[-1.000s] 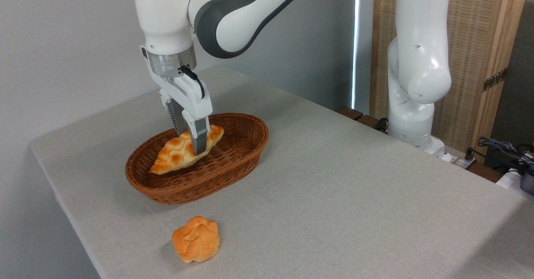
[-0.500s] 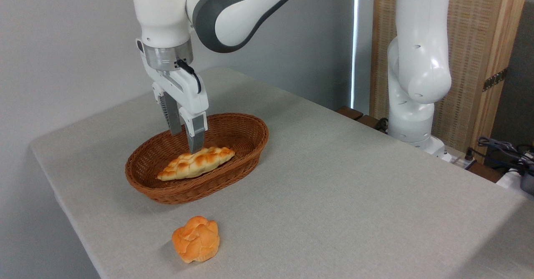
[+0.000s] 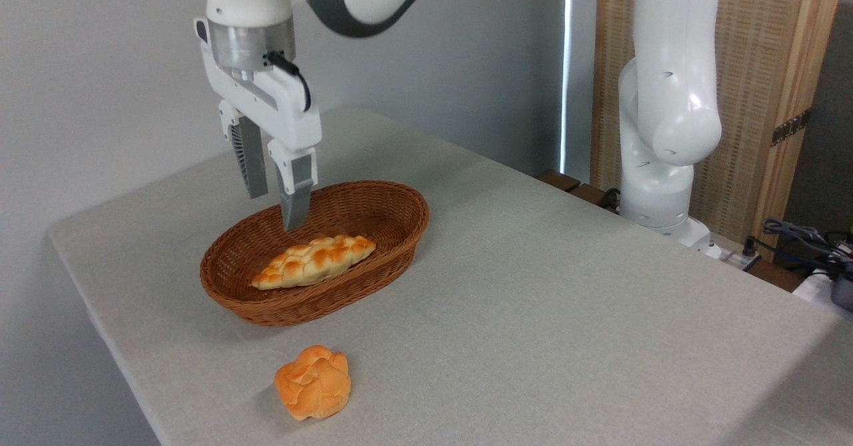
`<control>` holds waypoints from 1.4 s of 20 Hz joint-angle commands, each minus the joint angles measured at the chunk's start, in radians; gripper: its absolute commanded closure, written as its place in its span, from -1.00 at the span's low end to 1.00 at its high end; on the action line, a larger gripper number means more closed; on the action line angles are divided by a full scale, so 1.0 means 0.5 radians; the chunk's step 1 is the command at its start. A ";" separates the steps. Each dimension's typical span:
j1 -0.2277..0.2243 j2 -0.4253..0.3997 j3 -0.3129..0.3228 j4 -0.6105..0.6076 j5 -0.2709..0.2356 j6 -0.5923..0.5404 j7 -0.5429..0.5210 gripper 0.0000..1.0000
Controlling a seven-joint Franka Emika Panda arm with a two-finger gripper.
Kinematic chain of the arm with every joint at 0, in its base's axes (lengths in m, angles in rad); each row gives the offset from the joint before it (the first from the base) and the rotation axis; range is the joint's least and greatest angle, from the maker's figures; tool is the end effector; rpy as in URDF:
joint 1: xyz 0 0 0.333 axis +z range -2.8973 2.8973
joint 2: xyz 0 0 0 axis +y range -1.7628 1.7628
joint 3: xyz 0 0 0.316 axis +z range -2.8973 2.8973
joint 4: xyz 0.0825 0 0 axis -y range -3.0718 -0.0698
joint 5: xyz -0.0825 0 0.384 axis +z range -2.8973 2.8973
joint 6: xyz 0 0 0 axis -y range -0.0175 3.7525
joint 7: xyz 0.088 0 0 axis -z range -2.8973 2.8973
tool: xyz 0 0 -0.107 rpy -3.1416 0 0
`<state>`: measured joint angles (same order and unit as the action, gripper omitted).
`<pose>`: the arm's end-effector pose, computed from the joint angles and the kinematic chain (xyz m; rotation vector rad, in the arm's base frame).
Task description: Put bread into the basket
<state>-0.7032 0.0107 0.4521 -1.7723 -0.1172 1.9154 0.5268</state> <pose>0.5594 -0.1531 0.5545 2.8353 -1.1095 0.2243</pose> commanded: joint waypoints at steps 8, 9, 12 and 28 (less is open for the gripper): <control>0.492 -0.079 -0.146 0.296 0.182 -0.536 0.136 -1.00; 0.535 -0.083 -0.174 0.293 0.194 -0.560 0.176 -1.00; 0.642 -0.089 -0.253 0.296 0.198 -0.582 0.201 -1.00; 1.265 -0.052 -0.824 0.305 0.277 -0.551 0.186 -1.00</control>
<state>-0.0755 -0.0271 0.0449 -1.6320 0.0202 1.6500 0.6290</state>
